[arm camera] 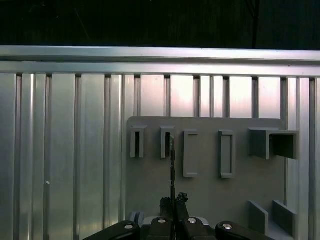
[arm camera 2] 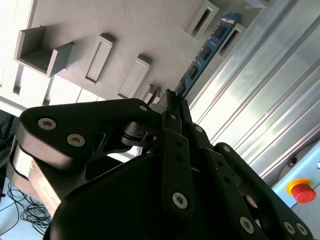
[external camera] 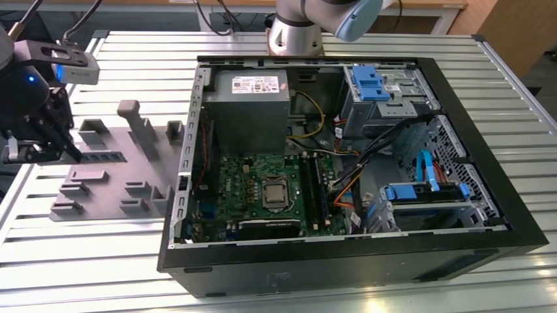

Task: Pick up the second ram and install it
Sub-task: 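Pick up the second ram and move it above second insertion slot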

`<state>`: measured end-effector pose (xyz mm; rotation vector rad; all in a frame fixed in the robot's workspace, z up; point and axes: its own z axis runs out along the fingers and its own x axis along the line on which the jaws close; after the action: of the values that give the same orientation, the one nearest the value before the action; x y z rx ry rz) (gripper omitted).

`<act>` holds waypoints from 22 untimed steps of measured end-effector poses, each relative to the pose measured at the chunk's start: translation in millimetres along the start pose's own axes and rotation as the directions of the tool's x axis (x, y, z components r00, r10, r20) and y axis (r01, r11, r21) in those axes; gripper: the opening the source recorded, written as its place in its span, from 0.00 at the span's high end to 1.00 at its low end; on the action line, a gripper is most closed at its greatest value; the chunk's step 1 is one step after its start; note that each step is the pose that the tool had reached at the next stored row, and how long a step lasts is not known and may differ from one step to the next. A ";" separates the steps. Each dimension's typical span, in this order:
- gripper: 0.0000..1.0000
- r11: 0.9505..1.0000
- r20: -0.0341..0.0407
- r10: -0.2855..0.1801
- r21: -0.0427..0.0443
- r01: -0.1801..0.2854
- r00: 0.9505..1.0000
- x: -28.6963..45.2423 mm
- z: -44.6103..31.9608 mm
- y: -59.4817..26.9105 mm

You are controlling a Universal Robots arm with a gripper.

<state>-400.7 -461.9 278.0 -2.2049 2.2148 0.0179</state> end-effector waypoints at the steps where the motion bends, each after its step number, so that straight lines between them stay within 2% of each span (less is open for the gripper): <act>1: 0.86 1.000 0.000 0.000 0.000 0.000 1.000 0.0 0.0 0.0; 22: 0.86 1.000 0.000 0.000 0.000 0.000 1.000 -0.1 -4.7 -0.1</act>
<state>-400.7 -462.0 282.7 -2.2048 2.2148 0.0179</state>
